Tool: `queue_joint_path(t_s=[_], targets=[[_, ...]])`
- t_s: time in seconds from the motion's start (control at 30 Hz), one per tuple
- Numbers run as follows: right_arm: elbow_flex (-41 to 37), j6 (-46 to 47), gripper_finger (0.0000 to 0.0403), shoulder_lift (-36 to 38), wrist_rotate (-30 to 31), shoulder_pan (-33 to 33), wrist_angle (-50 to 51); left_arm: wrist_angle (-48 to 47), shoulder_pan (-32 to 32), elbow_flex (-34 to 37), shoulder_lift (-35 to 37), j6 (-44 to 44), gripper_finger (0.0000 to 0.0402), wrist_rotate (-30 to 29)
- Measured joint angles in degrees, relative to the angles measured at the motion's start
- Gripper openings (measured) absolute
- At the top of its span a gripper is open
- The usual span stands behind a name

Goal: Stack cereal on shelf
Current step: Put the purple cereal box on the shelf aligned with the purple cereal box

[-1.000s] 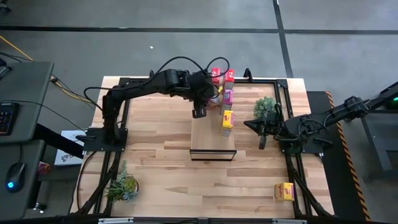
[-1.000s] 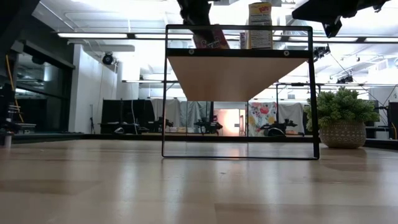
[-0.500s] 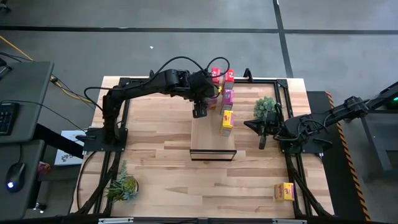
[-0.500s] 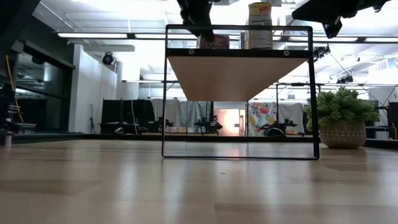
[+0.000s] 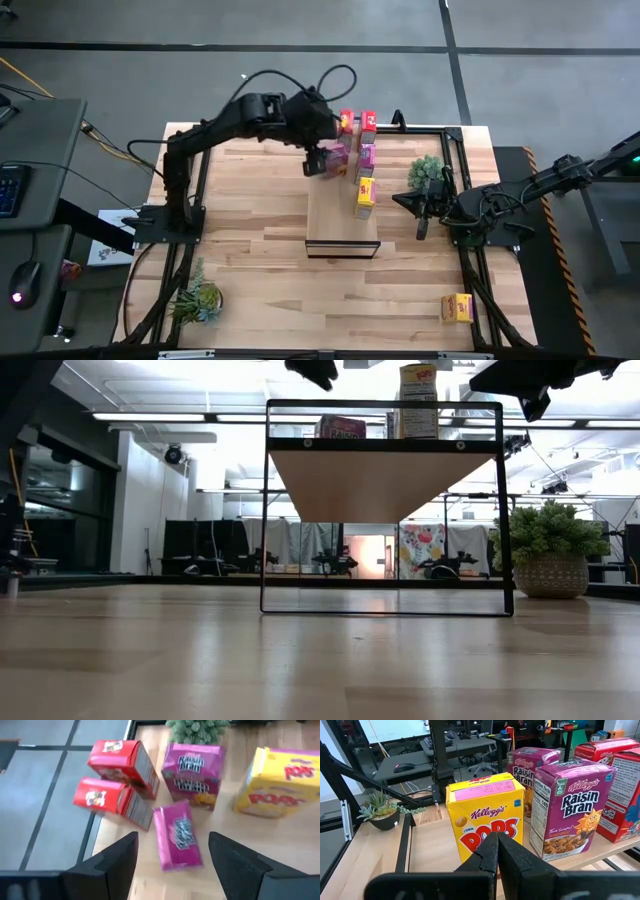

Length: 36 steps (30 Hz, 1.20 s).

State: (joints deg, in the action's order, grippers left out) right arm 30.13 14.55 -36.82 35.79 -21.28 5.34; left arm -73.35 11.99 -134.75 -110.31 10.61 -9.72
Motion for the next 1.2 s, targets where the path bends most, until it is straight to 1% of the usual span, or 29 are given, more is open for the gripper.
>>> queue_joint_path(t_s=[0.1, 0.17, 0.23, 0.3, 0.4, 0.5, 0.53, 0.6, 0.7, 0.8, 0.9, 1.0, 1.07, 1.13, 1.2], targets=[[0.0, 0.36, 0.0, 0.0, 0.0, 0.0, 0.0, -0.34, 0.17, 1.15, 2.44, -0.37, 0.023, 0.14], [0.0, 0.83, 0.0, 0.0, -0.02, 0.0, 0.0, -0.16, 0.68, 2.93, 4.52, -0.46, 0.022, 0.15], [0.0, 1.19, 0.0, 0.02, -0.04, -0.02, 0.0, 1.32, 1.74, 6.55, 7.18, -0.93, 0.0198, 0.22], [0.0, 1.68, 0.0, 0.0, -0.1, -0.02, 0.15, 6.21, 2.67, 12.04, 10.54, -1.33, 0.0165, 0.24], [0.0, 2.02, 0.0, 0.0, -0.21, -0.02, 0.44, 17.77, 3.84, 24.68, 17.98, -0.61, 0.0098, 0.57], [0.0, 2.14, 0.0, 0.0, -0.28, 0.0, 0.68, 33.12, 5.44, 41.14, 26.73, 0.33, 0.0024, 0.99], [0.0, 2.14, 0.0, 0.02, -0.28, -0.02, 0.79, 38.8, 6.21, 47.05, 29.51, 0.03, 0.0012, 1.33], [0.0, 2.16, 0.0, 0.0, -0.28, 0.0, 0.83, 50.05, 7.92, 58.91, 34.36, -1.52, 0.0012, 2.92], [0.0, 2.11, 0.0, 0.0, -0.16, 0.0, 0.83, 66.19, 9.98, 74.53, 38.64, -3.94, 0.0005, 5.74], [0.0, 2.01, 0.0, 0.0, 1.63, 0.0, 0.84, 80.25, 11.53, 86.02, 38.43, -6.4, 0.0003, 7.9], [0.0, 2.01, 0.0, 0.02, 3.29, 0.0, 0.87, 93.27, 12.13, 92.34, 36.2, -8.3, 0.0001, 9.08], [0.0, 2.06, 0.0, 0.0, 3.51, 0.02, 0.85, 100.38, 12.15, 94.87, 32.73, -9.11, 0.0, 9.34], [0.0, 2.93, 0.0, 0.0, 4.42, 0.02, 0.84, 103.59, 12.12, 94.85, 30.35, -9.98, 0.0, 10.89], [0.0, 4.35, 0.0, 0.0, 6.76, 0.02, 0.83, 107.18, 11.74, 94.78, 27.9, -10.72, 0.0, 13.1], [0.0, 6.22, 0.0, 0.0, 10.43, 0.02, 0.83, 109.71, 11.25, 94.78, 25.46, -11.11, 0.0, 13.34]])
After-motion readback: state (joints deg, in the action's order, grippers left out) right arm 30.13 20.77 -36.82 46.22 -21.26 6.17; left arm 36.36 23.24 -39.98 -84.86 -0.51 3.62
